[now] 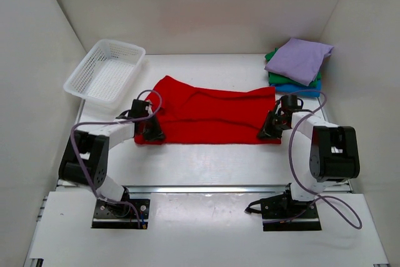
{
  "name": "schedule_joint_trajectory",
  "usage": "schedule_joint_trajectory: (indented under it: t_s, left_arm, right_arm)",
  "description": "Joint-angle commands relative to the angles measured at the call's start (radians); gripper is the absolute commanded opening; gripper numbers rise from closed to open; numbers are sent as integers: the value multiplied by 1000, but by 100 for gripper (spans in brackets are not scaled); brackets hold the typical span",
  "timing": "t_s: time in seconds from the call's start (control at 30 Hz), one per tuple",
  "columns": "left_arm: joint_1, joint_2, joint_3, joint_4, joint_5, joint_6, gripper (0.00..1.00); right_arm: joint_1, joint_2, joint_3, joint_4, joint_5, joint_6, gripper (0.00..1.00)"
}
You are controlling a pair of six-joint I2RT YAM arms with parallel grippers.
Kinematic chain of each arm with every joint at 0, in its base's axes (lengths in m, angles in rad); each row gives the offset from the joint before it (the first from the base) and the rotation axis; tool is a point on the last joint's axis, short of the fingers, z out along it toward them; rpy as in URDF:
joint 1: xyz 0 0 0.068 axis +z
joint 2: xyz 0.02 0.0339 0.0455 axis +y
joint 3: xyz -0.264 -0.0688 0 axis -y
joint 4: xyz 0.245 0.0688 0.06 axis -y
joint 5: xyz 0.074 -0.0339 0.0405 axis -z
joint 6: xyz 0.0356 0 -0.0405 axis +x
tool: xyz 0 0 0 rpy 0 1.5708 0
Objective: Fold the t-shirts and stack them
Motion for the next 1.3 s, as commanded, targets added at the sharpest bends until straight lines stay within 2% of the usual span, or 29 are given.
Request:
schedule_joint_trajectory:
  t_s: [0.0, 0.13, 0.27, 0.37, 0.63, 0.9, 1.2, 1.27]
  left_arm:
    - [-19, -99, -121, -129, -33, 15, 30]
    - [-32, -215, -173, -186, -21, 20, 31]
    - [8, -314, -184, -216, 10, 14, 34]
    - [34, -378, -131, -250, 22, 25, 38]
    - [82, -395, 9, -260, 28, 22, 46]
    - [116, -266, 149, -145, 17, -15, 51]
    - [119, 80, 465, -121, -24, -6, 57]
    - [119, 176, 543, -129, -33, -4, 60]
  right_arm:
    - [-15, -77, -62, -91, 51, -37, 16]
    - [-44, -146, -99, -138, 37, -64, 18]
    - [-52, -180, -109, -128, 34, -72, 18]
    - [-61, -145, -52, -112, 19, -69, 19]
    - [-58, 50, 143, -92, -1, -71, 19]
    - [-89, 122, 264, 21, -25, -29, 23]
    - [-124, 261, 424, 33, -29, -38, 25]
    - [-127, 292, 456, 38, -29, -44, 33]
